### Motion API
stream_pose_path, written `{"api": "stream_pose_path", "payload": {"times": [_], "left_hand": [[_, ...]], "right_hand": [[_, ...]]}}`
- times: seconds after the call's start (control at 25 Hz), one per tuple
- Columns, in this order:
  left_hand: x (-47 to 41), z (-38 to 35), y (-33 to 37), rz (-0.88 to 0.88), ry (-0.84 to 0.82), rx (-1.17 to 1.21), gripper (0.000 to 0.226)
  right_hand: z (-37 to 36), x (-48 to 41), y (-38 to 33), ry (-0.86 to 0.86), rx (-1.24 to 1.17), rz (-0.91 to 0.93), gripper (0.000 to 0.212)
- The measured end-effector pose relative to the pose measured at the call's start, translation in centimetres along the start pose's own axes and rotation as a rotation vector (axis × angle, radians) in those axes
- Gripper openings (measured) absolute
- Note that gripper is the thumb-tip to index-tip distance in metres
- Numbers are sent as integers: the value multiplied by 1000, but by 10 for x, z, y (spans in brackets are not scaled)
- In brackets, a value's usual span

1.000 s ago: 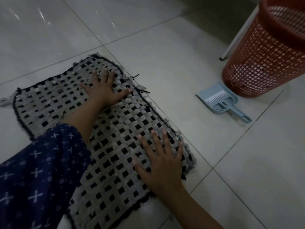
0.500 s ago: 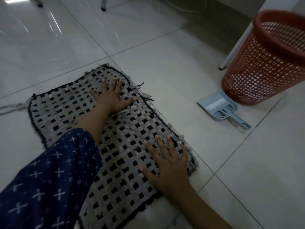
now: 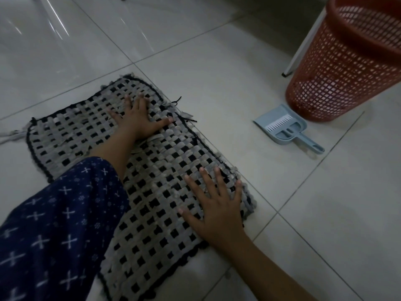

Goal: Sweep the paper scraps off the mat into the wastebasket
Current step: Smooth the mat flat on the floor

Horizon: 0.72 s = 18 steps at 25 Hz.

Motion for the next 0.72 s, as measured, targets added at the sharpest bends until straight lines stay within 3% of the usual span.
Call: {"api": "stream_pose_path", "payload": {"times": [0.44,0.56,0.72], "left_hand": [[4,1,0,5,-45,-59,118],[-4,0,-6,-29,32,-21,102],[-23,0,-26,-56,42,-36,83]], "right_hand": [[7,0,-2,-96,-62,53,69],[15,-22,1,-97,-37,45,67],[9,-56,4,-223,-89,12,74]]}}
Point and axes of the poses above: each hand's wrist, its own x-axis away from the middle knuckle, its own z-axis out of the back of the hand, y = z × x, the point moved 3 cm from there along -x, towards the middle knuckle, and after that the axes turned 14 degrees about z, right-handed, at the moved point
